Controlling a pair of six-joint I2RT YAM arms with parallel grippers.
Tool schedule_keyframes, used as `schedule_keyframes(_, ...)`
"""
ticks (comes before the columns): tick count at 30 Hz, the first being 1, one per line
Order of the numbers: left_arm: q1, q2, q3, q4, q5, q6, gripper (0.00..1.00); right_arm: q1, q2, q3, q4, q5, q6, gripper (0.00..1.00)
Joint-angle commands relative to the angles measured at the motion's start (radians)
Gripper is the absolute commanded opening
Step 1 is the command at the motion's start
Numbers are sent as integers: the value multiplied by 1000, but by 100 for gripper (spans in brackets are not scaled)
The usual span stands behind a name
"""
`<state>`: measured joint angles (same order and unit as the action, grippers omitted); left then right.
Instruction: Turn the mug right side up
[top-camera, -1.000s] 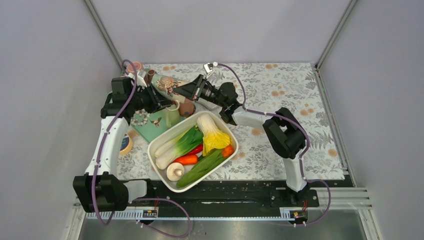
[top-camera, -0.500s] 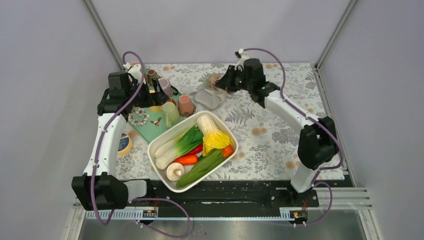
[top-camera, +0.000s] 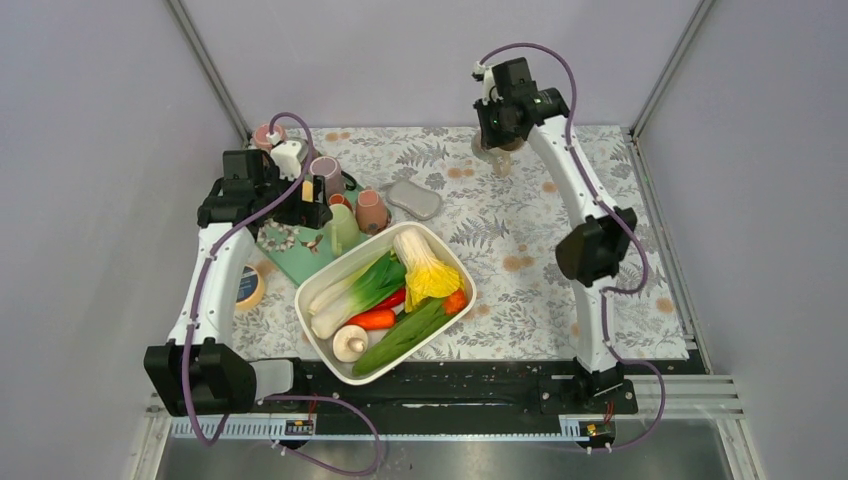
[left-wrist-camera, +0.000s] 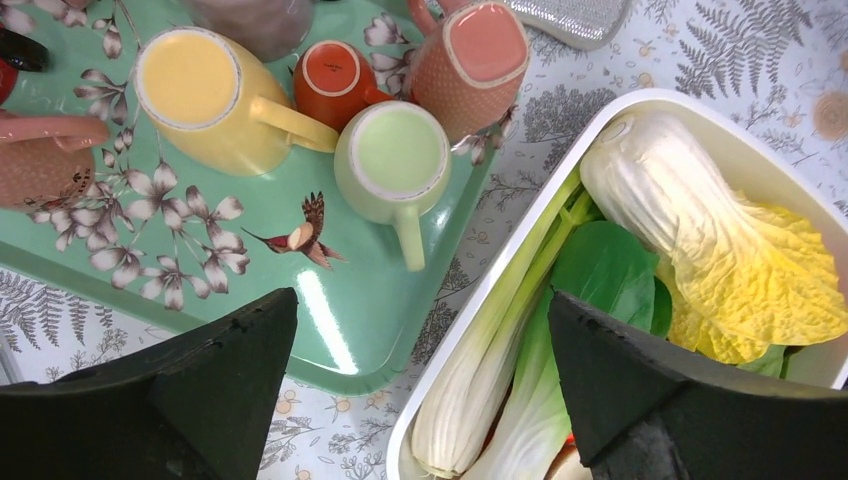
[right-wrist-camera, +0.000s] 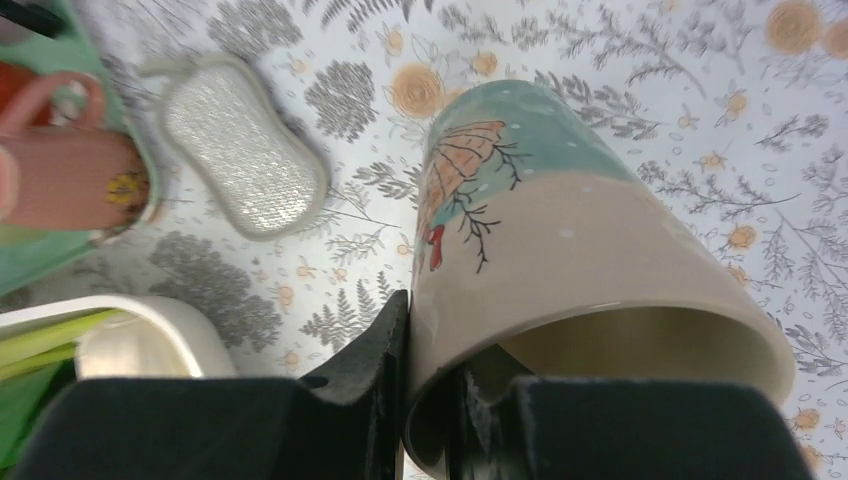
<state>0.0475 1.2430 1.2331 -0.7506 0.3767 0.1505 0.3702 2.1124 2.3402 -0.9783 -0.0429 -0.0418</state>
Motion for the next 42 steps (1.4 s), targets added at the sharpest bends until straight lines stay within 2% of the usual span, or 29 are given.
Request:
schedule_keyframes(1, 3, 12, -18, 1, -17, 67, 99, 7, 190, 268, -265, 38, -93, 0)
schedule_keyframes(4, 2, 22, -24, 1, -18, 76, 99, 7, 212, 247, -234, 93, -100, 0)
schedule_keyframes(10, 1, 36, -30, -9, -11, 82, 99, 7, 227, 148, -202, 51, -96, 0)
schedule_keyframes(18, 1, 54, -33, -9, 1, 80, 99, 7, 288, 143, -229, 76, -107, 1)
schedule_keyframes(25, 2, 63, -18, -9, 10, 69, 99, 9, 282, 143, -229, 71, -103, 37)
schedule_keyframes(29, 2, 58, -15, -9, 13, 68, 99, 10, 244, 132, -228, 49, -98, 54)
schedule_keyframes(36, 1, 50, -7, -10, 16, 65, 99, 50, 57, 47, -168, 132, -126, 69)
schedule_keyframes(39, 0, 44, -7, -13, 21, 68, 99, 56, -72, -93, -88, 125, -135, 75)
schedule_keyframes(42, 2, 37, -14, -13, 21, 74, 99, 56, -216, -322, 34, 109, -154, 80)
